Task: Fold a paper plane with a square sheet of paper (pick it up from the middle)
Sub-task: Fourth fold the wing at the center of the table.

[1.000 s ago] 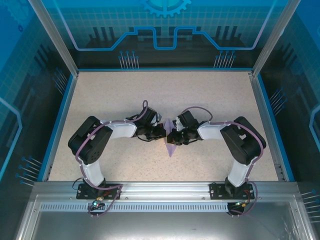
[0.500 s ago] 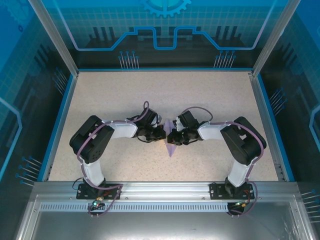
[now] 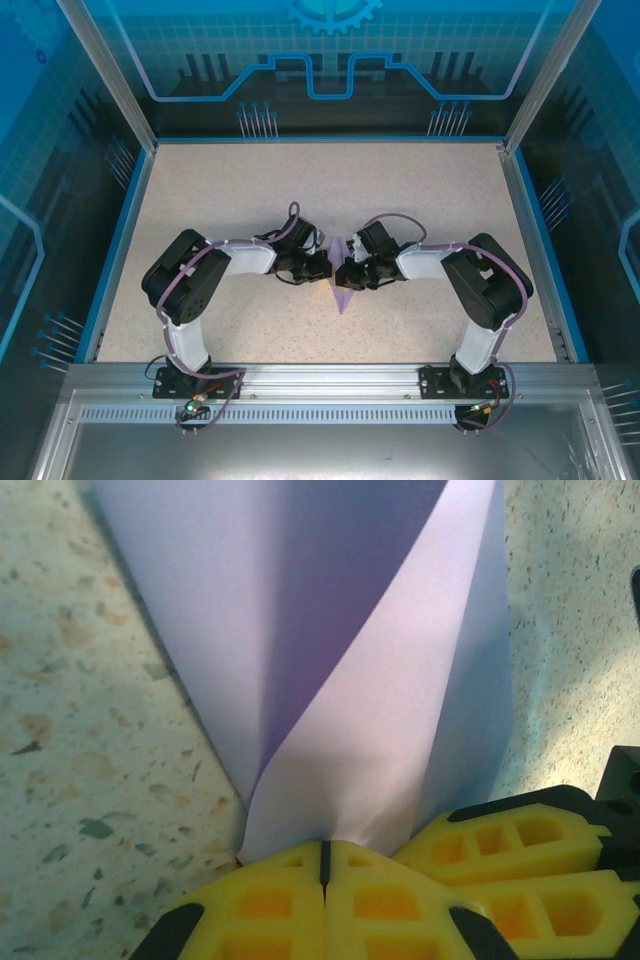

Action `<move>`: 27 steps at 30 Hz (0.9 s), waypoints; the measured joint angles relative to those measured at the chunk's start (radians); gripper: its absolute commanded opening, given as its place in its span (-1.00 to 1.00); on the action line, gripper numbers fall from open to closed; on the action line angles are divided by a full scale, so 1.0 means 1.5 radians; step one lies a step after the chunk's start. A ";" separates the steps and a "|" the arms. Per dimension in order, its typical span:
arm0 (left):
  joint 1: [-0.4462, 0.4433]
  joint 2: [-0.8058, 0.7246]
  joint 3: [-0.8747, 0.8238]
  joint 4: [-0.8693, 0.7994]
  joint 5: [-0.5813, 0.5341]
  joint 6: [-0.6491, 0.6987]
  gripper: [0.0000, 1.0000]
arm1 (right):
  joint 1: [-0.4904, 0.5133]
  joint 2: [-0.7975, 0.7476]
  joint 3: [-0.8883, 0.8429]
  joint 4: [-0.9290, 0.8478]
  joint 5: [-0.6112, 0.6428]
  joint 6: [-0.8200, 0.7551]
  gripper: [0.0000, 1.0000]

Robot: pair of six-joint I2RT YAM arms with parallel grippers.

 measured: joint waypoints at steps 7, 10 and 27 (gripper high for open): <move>0.000 0.016 0.017 0.000 0.008 0.003 -1.00 | -0.004 -0.013 -0.010 0.001 0.009 -0.001 -0.76; 0.000 0.020 0.020 0.001 0.012 0.005 -1.00 | -0.004 -0.027 -0.019 -0.002 0.015 -0.001 -0.74; 0.001 0.027 0.020 0.016 0.021 0.015 -1.00 | 0.012 -0.110 -0.091 -0.006 -0.001 0.003 -0.74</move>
